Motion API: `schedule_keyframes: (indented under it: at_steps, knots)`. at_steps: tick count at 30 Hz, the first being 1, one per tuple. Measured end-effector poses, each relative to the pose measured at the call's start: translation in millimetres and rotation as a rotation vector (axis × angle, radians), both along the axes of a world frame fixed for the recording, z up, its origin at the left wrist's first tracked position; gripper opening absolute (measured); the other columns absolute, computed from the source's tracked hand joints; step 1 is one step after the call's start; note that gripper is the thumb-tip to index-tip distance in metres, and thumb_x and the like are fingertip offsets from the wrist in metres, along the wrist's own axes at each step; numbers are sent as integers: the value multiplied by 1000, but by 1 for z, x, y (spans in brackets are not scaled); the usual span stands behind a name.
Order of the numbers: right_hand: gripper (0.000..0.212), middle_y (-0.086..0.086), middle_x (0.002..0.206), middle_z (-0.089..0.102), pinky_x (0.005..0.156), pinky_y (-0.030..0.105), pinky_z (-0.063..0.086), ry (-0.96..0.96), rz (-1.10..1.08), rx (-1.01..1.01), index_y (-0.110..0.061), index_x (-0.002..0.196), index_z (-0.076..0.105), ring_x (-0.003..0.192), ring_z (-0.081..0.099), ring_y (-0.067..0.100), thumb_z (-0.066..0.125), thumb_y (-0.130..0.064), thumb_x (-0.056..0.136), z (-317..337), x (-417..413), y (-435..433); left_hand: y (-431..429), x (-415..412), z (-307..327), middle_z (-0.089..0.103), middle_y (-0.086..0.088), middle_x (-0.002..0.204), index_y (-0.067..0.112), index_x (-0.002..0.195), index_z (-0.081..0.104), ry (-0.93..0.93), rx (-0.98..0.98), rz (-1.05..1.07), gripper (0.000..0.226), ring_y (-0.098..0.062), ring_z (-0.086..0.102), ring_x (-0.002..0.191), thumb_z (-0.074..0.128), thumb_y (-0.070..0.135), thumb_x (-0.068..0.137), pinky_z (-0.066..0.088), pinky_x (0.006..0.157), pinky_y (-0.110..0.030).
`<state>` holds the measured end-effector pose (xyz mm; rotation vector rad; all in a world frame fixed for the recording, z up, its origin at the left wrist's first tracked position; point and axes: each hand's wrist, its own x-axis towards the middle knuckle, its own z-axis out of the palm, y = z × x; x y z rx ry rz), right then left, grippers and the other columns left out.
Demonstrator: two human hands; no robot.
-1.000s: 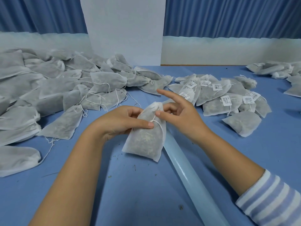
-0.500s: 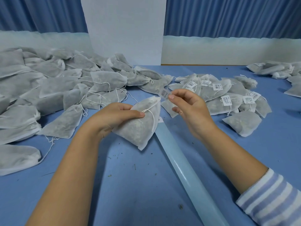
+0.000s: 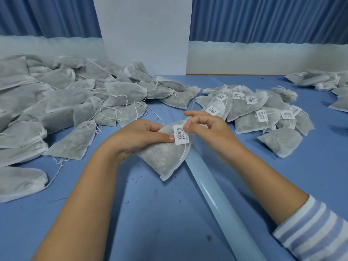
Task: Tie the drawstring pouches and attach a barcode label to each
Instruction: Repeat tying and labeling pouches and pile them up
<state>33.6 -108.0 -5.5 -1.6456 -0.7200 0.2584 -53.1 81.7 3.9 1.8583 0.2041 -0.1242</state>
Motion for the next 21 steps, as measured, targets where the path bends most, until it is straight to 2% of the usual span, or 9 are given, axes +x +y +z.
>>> schedule_keyframes:
  at_steps: [3,8,10,12,14,16,17,19,21]
  knots:
    - [14,-10,128,59,100,27,44,-89,-40,-28,-26,75,70,117,54,-2,77,-15,81,-3,1,-1,-1,0,0,78,-2,95,22,95,79,-2,1,-45,31,-13,73,85,87,34,67,52,74,-24]
    - [21,-7,128,56,106,33,41,-241,-27,-87,-30,83,65,123,49,0,81,-18,77,-8,2,0,2,-2,0,76,-7,104,18,103,77,-8,-47,-108,42,-17,72,92,84,36,67,55,78,-24]
    - [23,-8,128,55,105,34,40,-275,-17,-97,-33,86,64,126,47,5,81,-20,77,-11,2,0,0,-2,1,74,1,95,21,97,78,-12,-13,-84,47,-15,69,81,83,52,62,50,69,-23]
    - [29,-10,128,55,102,31,40,-313,-4,-104,-36,95,63,127,45,6,81,-21,78,-12,0,0,-4,0,1,62,7,71,26,78,77,-25,40,4,39,-7,53,58,79,63,66,36,53,-17]
    - [45,-12,126,56,100,29,42,-335,0,-107,-38,114,58,125,46,4,80,-21,79,-12,-2,0,-9,4,-1,59,13,58,28,63,72,-64,40,56,32,-1,50,46,71,53,82,34,43,-11]
    - [58,-14,116,60,93,26,45,-280,-5,-84,-37,127,51,115,52,0,79,-20,79,-10,-2,1,-12,6,-3,67,10,63,26,65,73,-102,1,73,32,-2,59,52,65,43,91,40,45,-11]
    - [56,-14,107,63,88,28,46,-229,-6,-70,-33,128,52,104,57,0,78,-19,81,-9,-2,2,-14,7,-3,70,7,69,24,71,74,-114,-34,88,29,-4,62,57,64,40,92,43,48,-12]
    - [46,3,98,71,83,38,47,-112,24,-31,-21,127,55,88,60,11,74,-15,85,-6,-2,3,-14,9,-3,72,5,73,20,79,74,-132,-102,127,24,-6,63,60,63,35,94,46,52,-15]
    - [43,21,105,70,87,45,51,46,104,54,-12,128,53,91,64,28,68,-9,88,-3,-2,2,-15,10,-2,70,5,72,19,80,73,-143,-159,144,23,-6,61,61,61,32,95,47,57,-17]
